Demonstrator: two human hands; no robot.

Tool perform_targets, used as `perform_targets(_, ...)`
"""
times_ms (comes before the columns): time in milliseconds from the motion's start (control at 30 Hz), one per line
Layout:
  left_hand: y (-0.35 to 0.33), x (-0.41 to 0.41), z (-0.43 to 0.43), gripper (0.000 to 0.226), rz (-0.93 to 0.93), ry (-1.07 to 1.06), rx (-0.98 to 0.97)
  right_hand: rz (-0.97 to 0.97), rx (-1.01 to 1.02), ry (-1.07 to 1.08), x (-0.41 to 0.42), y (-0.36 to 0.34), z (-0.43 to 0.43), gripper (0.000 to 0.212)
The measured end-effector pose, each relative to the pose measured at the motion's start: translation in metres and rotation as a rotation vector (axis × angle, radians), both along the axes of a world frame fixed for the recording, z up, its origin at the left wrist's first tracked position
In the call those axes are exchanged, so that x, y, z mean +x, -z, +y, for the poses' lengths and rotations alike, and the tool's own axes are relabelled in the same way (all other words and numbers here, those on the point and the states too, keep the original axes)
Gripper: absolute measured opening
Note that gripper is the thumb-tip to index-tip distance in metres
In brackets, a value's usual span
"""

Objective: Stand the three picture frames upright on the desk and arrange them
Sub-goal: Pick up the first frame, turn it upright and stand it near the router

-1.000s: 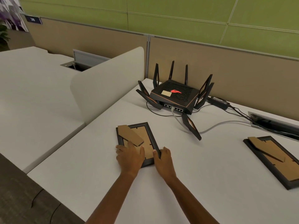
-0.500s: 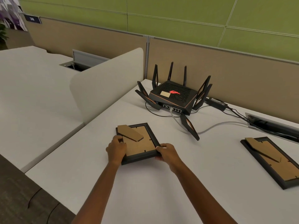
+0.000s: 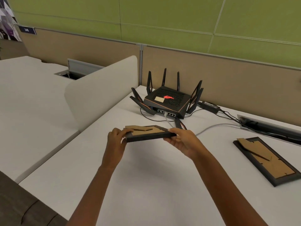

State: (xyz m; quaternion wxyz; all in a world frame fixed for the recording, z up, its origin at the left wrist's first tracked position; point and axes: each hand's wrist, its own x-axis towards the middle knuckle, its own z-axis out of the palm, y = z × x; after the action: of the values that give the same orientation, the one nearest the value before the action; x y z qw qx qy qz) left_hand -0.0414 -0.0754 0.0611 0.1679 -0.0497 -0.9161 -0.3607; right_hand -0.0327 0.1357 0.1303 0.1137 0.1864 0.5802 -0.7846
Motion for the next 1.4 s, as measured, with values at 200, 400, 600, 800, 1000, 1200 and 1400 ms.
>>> perform_targets(200, -0.016, 0.004, 0.027, 0.02, 0.107, 0.167, 0.341, 0.134, 0.09, 0.031, 0.009, -0.022, 0.023, 0.022)
perform_targets(400, -0.023, 0.006, 0.061, 0.011, -0.005, 0.255, 0.58, 0.315, 0.305, 0.116, 0.017, -0.026, 0.042, 0.035)
perform_targets(600, -0.026, 0.012, 0.088, 0.015, -0.158, 0.234, 0.751, 0.403, 0.624, 0.176, 0.029, -0.008, 0.061, 0.032)
perform_targets(800, -0.027, 0.015, 0.107, 0.025, -0.306, 0.215, 0.975, 0.332, 0.572, 0.068, 0.047, 0.022, 0.074, 0.023)
perform_targets(1000, -0.026, 0.018, 0.121, 0.028, -0.367, 0.207, 0.952, 0.284, 0.445, 0.053, 0.063, 0.041, 0.082, 0.023)
perform_targets(1200, -0.022, 0.019, 0.138, 0.039, -0.338, 0.209, 0.641, 0.195, 0.328, 0.137, 0.08, 0.05, 0.098, 0.026)
perform_targets(1400, -0.009, 0.033, 0.163, 0.049, -0.717, 0.342, 0.879, 0.218, 0.404, 0.165, 0.098, 0.055, 0.13, 0.019)
